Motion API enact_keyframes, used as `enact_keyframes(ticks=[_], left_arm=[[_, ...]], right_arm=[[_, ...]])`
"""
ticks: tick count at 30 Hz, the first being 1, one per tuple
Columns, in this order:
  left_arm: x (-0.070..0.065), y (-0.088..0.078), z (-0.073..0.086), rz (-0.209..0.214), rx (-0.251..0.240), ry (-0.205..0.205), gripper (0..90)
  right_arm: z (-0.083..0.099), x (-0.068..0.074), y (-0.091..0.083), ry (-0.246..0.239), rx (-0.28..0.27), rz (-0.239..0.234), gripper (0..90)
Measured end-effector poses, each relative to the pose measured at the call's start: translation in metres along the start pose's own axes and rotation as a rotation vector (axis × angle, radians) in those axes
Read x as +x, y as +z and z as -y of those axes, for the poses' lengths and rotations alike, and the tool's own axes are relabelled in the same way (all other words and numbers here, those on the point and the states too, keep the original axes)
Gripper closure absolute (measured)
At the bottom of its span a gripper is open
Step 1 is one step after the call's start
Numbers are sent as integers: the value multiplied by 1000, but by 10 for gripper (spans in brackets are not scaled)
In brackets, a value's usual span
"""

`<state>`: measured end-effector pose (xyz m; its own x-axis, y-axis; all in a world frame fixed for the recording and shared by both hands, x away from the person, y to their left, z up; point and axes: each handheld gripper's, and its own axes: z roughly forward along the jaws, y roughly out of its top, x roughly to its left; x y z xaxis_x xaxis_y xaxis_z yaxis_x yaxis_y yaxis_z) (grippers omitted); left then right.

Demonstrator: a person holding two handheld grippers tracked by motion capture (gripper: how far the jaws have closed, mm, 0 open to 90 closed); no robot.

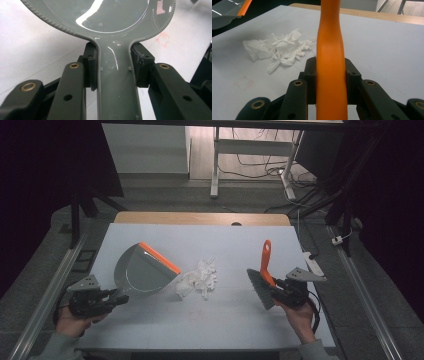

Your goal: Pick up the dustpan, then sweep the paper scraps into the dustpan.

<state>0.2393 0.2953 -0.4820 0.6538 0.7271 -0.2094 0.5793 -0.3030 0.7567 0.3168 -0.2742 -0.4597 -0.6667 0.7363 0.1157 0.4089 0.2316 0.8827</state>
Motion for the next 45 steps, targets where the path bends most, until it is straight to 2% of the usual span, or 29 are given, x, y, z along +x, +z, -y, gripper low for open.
enact_keyframes(ticks=[19,26,38,45], left_arm=[[-6,5,2,15,74,71,616],[-9,10,0,35,113,105,615],[-12,16,2,59,148,127,615],[-15,21,5,76,185,131,615]], right_arm=[[-3,5,6,-7,4,-4,703],[-8,6,16,-8,10,-6,703],[-24,3,39,11,17,6,703],[-33,4,53,14,19,-1,704]])
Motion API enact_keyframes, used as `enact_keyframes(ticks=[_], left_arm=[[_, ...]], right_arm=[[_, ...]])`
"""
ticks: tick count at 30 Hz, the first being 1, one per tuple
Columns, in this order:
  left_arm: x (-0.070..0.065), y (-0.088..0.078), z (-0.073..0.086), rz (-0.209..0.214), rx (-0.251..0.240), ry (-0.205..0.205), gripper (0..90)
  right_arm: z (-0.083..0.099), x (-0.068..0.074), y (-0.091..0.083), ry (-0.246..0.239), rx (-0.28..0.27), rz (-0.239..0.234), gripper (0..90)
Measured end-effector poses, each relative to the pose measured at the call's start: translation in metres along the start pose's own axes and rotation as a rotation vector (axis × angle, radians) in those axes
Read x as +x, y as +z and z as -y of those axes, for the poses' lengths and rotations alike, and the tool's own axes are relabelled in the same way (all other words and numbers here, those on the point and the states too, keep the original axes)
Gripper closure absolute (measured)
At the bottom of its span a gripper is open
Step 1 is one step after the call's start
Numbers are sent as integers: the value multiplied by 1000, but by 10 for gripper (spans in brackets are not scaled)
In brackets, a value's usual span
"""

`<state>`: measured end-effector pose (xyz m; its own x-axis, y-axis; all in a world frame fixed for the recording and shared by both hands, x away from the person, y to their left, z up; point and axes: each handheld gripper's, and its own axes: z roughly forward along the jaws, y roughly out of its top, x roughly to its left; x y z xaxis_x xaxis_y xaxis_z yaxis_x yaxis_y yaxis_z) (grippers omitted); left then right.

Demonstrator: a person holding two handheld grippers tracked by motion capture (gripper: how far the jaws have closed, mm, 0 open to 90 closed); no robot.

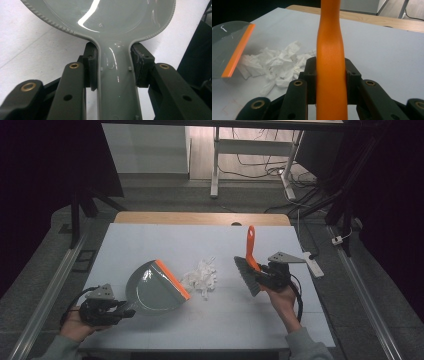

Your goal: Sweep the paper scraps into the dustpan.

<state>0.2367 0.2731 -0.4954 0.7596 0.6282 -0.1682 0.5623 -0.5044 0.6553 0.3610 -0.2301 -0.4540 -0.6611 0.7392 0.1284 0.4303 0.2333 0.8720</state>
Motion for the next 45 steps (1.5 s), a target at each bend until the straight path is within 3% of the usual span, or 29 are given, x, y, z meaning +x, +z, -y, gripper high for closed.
enact_keyframes(ticks=[6,16,24,45], left_arm=[[-2,5,2,20,12,16,615],[-2,5,5,29,17,32,615],[-4,3,8,36,22,23,615],[-2,2,13,50,39,17,615]], right_arm=[[-5,1,9,-2,-2,-15,703],[-11,-1,18,4,6,0,703],[-17,-1,26,9,7,0,703],[-48,9,82,-10,83,14,704]])
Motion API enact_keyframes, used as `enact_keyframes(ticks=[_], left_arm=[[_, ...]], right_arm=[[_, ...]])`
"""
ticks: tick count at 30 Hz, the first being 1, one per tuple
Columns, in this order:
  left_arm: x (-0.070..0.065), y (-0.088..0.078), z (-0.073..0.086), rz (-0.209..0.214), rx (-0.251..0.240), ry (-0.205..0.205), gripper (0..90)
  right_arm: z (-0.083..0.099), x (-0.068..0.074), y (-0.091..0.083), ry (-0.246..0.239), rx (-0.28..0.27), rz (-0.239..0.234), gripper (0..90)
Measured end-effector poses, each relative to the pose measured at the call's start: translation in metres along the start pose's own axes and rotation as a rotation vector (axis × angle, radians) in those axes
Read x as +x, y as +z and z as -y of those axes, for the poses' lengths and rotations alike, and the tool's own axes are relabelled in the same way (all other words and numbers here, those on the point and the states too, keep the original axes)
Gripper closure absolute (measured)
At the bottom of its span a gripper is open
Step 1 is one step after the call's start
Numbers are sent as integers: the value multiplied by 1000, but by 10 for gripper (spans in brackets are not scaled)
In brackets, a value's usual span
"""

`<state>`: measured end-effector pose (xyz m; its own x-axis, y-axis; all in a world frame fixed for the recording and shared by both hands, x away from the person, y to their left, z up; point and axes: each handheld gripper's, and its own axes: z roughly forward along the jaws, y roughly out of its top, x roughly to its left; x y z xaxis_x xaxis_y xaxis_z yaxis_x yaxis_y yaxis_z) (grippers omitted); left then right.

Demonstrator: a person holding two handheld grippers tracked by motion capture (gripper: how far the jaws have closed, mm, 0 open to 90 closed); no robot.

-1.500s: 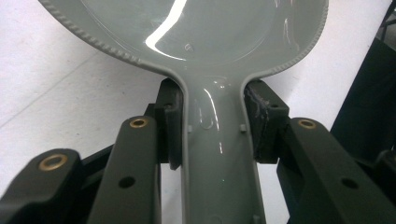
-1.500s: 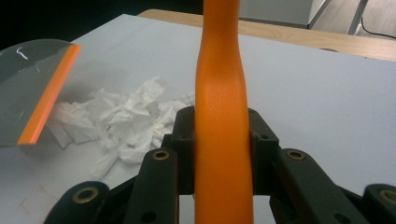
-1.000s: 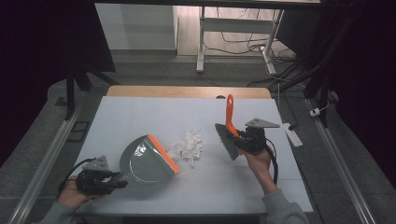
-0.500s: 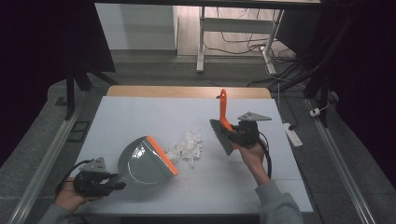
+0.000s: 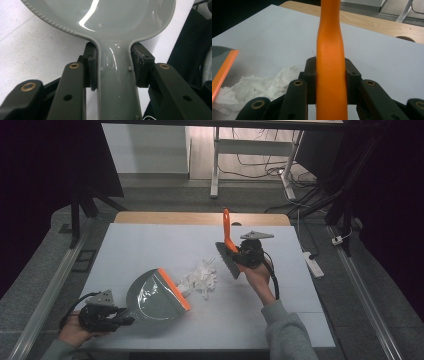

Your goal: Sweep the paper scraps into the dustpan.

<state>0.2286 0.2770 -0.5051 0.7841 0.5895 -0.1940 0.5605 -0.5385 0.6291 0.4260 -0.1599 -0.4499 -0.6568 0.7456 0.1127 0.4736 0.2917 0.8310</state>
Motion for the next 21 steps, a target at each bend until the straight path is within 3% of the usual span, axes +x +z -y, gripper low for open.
enact_keyframes(ticks=[5,8,13,16,21], left_arm=[[2,-5,6,-4,-16,-12,614],[1,-8,8,-9,-22,2,614],[-1,-10,6,11,-66,1,614],[-3,-11,6,4,-40,13,614],[-3,-18,14,-9,-18,-5,615]], right_arm=[[-4,2,11,1,14,4,703],[-5,2,15,1,19,6,703],[-3,1,17,11,26,6,703],[-2,0,17,14,25,6,703],[-3,0,18,10,28,9,703]])
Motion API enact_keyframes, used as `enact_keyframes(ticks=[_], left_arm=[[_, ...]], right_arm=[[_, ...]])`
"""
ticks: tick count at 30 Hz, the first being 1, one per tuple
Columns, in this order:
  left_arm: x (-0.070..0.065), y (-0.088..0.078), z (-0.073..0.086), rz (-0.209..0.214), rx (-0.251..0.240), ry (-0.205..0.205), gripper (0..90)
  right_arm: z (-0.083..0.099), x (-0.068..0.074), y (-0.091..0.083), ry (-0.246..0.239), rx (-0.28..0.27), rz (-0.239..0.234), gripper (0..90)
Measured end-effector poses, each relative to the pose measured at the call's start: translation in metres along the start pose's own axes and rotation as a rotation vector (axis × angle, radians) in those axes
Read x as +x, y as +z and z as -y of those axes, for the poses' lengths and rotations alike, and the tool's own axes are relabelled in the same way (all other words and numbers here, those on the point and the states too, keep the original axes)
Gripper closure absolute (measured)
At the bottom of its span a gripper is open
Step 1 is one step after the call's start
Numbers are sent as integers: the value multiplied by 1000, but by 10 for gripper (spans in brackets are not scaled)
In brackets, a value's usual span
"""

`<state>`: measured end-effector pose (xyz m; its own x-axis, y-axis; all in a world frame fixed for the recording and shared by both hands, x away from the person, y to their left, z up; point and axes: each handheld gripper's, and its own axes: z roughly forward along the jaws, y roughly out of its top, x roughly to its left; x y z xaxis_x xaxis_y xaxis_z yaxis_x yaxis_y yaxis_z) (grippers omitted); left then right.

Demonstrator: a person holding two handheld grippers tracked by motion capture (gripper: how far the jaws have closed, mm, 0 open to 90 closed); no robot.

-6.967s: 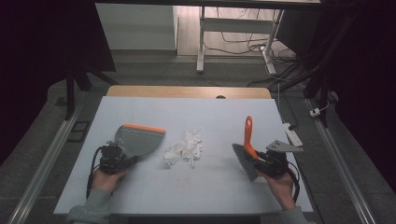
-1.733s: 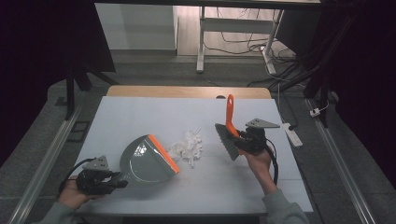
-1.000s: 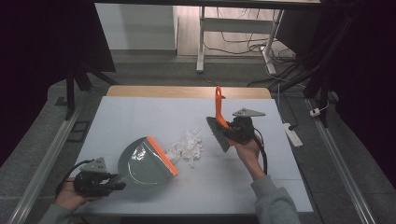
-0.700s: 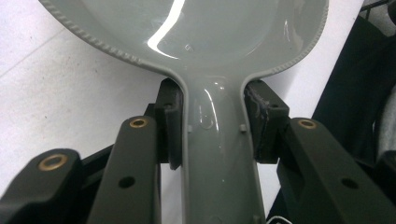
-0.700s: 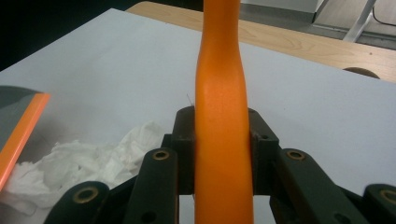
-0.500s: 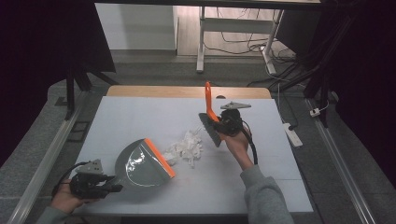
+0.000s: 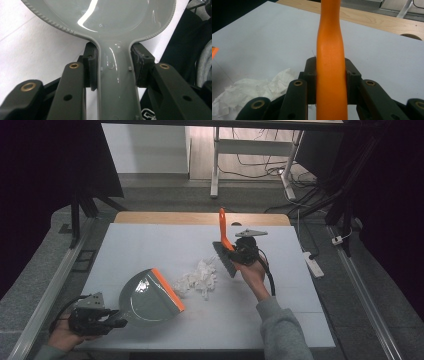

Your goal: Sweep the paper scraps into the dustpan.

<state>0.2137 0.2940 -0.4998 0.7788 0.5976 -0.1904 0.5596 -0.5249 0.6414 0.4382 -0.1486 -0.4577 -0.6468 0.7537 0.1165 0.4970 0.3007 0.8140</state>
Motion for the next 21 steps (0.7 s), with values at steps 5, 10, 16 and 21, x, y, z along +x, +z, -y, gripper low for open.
enact_keyframes(ticks=[5,10,16,21], left_arm=[[2,6,6,4,45,-13,614],[7,12,9,-9,80,-38,614],[10,22,7,1,90,-53,615],[10,28,2,10,93,-53,614]], right_arm=[[-1,-1,7,3,14,7,703],[-3,0,16,6,25,10,703],[-5,3,30,-3,54,23,704],[-5,8,44,5,85,31,704]])
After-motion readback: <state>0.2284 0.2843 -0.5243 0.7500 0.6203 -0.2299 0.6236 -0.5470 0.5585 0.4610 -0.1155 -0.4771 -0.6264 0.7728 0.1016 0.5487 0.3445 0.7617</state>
